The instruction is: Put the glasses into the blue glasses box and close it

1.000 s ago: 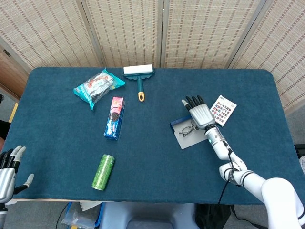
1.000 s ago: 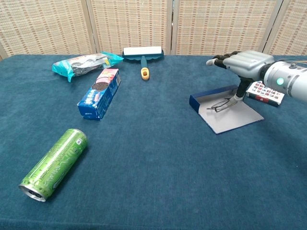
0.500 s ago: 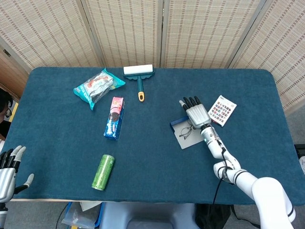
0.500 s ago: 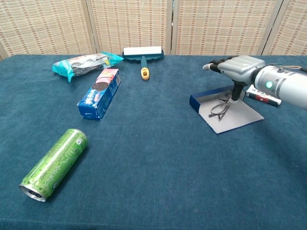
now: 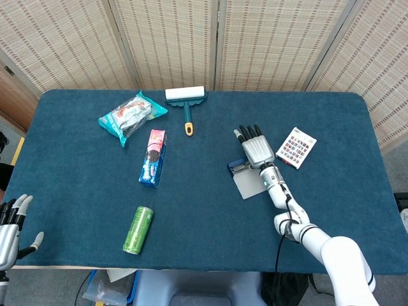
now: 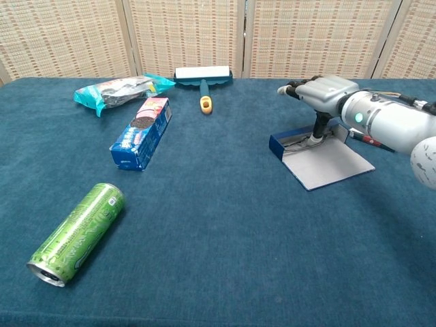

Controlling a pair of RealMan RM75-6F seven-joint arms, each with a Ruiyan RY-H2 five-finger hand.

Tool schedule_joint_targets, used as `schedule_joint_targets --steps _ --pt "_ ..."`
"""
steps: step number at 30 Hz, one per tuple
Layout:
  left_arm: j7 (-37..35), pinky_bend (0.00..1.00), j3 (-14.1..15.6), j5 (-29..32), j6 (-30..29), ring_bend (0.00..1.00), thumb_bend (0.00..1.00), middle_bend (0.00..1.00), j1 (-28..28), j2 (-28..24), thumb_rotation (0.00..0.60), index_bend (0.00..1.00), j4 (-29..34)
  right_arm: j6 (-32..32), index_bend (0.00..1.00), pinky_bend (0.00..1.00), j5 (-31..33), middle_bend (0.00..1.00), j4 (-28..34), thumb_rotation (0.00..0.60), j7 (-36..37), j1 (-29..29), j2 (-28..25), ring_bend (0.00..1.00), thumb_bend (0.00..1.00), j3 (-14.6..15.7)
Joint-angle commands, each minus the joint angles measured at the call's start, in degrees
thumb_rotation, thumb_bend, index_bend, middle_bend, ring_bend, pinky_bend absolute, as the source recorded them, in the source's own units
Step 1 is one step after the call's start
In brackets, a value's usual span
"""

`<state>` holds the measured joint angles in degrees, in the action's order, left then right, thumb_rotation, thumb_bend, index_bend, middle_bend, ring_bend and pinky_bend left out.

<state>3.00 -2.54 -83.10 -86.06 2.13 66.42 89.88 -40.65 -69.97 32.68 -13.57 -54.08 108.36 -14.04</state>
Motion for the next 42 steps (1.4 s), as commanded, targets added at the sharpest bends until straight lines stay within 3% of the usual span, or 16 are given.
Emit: schedule_joint_targets --steps 1,12,25,30,42 --pt "-0.01 0.0 0.02 0.09 0.15 0.0 0.31 0.0 0.02 -0.01 0.6 0.04 -0.1 -0.16 0.0 0.0 -0.21 0.0 0.12 0.6 0.42 0.0 0.01 0.0 0.11 0.08" --pt "-0.13 0.0 0.07 -0.27 0.03 0.0 0.31 0.0 0.11 0.14 0.6 0.04 -0.18 -1.38 0.0 0.0 -1.5 0.0 4.95 0.6 2.1 1.46 -3.02 0.0 0.07 1.11" --pt "-1.08 0.0 0.3 -0.72 -0.54 0.0 0.31 0.0 -0.28 0.13 0.6 0.04 -0.61 -12.07 0.0 0.0 -5.52 0.0 23.16 0.6 2.36 10.39 -14.85 0.0 0.05 5.44" --pt "-0.79 0.0 0.39 -1.18 -0.33 0.0 0.31 0.0 0.0 0.24 0.6 0.04 -0.35 -14.86 0.0 0.0 -6.66 0.0 27.41 0.6 1.8 13.88 -17.93 0.0 0.08 7.8" --pt "-0.08 0.0 0.53 -0.95 -0.04 0.0 0.31 0.0 0.02 0.3 0.6 0.04 0.15 -14.04 0.0 0.0 -8.08 0.0 21.95 0.6 3.44 16.36 -16.41 0.0 0.08 10.49"
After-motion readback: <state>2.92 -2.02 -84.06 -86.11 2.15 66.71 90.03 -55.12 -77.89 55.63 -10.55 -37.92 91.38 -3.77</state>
